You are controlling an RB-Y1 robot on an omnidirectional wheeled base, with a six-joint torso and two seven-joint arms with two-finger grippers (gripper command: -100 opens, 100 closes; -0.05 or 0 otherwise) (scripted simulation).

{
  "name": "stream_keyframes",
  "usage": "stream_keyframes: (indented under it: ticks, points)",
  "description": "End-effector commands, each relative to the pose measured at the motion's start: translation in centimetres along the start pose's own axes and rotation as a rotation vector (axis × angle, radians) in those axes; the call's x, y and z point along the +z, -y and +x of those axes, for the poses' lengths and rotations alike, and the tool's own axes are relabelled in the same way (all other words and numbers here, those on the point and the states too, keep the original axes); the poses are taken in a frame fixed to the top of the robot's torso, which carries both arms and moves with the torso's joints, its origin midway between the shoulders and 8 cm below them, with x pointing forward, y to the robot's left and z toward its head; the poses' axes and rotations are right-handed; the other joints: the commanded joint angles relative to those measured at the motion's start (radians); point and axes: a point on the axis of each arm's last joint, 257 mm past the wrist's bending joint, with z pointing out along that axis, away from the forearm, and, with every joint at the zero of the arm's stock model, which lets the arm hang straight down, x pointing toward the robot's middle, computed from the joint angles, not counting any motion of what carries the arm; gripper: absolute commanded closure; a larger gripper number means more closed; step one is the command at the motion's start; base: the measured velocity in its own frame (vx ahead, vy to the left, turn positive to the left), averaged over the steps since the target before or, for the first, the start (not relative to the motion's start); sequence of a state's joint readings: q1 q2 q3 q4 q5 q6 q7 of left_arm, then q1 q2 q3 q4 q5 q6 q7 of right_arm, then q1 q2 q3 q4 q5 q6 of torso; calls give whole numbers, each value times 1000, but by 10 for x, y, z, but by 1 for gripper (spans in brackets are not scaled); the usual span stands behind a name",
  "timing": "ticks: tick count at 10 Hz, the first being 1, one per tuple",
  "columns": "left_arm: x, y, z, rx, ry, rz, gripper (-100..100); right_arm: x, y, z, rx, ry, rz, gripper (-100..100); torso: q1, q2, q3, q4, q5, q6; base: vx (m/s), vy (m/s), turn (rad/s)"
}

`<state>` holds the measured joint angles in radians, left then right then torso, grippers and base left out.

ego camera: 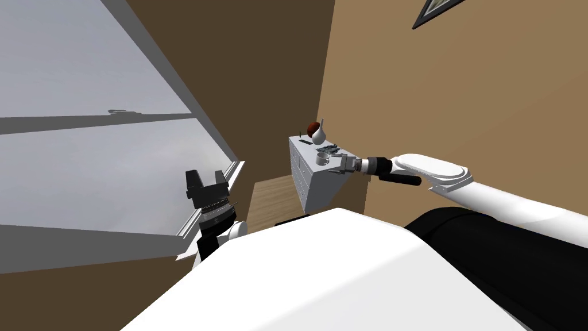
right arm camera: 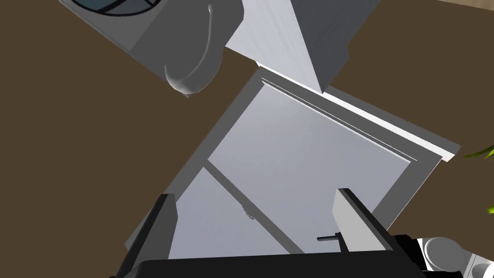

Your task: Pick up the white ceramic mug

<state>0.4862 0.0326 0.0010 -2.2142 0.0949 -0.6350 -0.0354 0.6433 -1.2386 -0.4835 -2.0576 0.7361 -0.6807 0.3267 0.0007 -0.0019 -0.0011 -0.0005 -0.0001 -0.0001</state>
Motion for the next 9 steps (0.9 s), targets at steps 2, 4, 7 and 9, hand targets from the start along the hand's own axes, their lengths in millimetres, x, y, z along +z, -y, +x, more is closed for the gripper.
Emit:
stream_keyframes:
  ticks: [2,4,7,9]
  points:
    - [0,0,0,0,0,0,0,-2,3,10,-75,-64,-43,-100,0,-1,0,0,0,0,39,13,-27]
    - [0,0,0,0,0,0,0,-3,5,17,-121,-103,-71,-100,0,-1,0,0,0,0,32,6,-16]
    - [0,0,0,0,0,0,0,-4,9,28,-207,-174,-124,-100,0,-1,-1,0,0,0,36,7,-24]
    - [0,0,0,0,0,0,0,-6,13,39,-280,-232,-166,-100,0,0,0,0,0,0,34,6,-28]
